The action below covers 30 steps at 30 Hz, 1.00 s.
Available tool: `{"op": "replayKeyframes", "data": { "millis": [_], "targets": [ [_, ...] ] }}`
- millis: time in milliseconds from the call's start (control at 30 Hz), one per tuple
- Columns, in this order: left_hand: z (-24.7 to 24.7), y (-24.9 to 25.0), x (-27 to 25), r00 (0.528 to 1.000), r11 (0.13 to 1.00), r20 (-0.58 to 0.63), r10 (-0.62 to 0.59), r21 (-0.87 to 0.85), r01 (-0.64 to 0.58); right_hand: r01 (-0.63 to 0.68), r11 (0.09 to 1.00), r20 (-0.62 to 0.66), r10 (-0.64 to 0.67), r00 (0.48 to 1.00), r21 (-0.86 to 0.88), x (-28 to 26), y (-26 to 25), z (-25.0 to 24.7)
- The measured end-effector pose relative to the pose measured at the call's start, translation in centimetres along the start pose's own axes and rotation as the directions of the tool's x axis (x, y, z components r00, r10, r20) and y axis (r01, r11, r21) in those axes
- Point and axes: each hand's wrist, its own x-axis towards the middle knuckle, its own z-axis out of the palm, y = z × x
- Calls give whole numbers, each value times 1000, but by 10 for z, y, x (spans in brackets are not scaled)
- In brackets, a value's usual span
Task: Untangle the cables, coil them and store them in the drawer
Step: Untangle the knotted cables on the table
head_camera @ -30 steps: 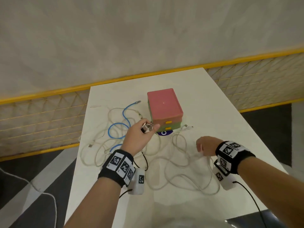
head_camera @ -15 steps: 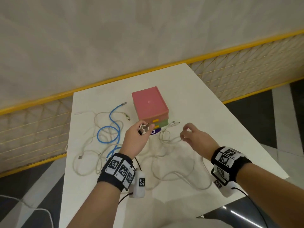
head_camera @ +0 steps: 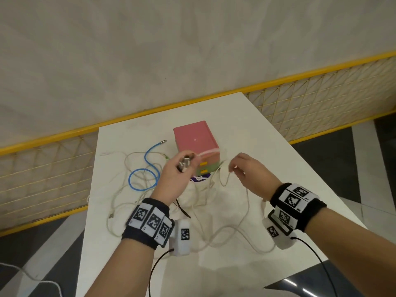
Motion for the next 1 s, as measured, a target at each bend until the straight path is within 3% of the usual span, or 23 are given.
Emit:
{"op": "replayKeyframes", "data": {
  "millis": [67, 167, 200, 300, 400, 500, 600, 667, 833, 900, 1000],
  "targets": [
    [-12, 2, 1, 996, 996, -85, -1, -90, -7, -57, 998, 34, 58, 998, -39, -4, 11, -1],
    [-21, 5, 2, 995, 990, -100, 16, -139, -30, -38, 980, 9, 41, 999, -194, -6, 4, 1],
    [-20, 6, 2, 996, 990, -88, 31, -135, -43, -23, 986, 16, 26, 1000, -166, -3, -6, 0],
    [-6, 8, -1, 997, 994, -33, 69, -78, -71, 52, 973, 19, -57, 998, 223, 9, -46, -5],
    [5, 3, -5, 999, 998, 36, 36, -50, -34, 2, 784, 4, -6, 1000, 621, 20, -75, -8],
    [4, -1, -8, 998, 1000, 56, -13, -8, 14, -63, 712, 9, 80, 997, 699, 25, -83, -5],
    [-8, 2, -5, 991, 1000, -136, -12, -18, 10, -46, 785, -4, 61, 998, 618, 26, -79, -1],
    [-14, 10, -2, 979, 994, -201, 3, -107, -26, -14, 837, 27, -1, 1000, 547, 23, -80, 1],
    [-3, 29, 3, 996, 997, -85, 26, -63, -32, 99, 904, 70, -140, 988, 415, 19, -92, 7],
    [-4, 26, 7, 990, 998, -128, 51, -17, -53, 175, 970, 104, -194, 976, 168, 20, -90, 7],
    [-6, 20, 8, 984, 999, -174, 30, -28, -36, 191, 962, 133, -167, 977, -194, 21, -84, 7]
  ]
}}
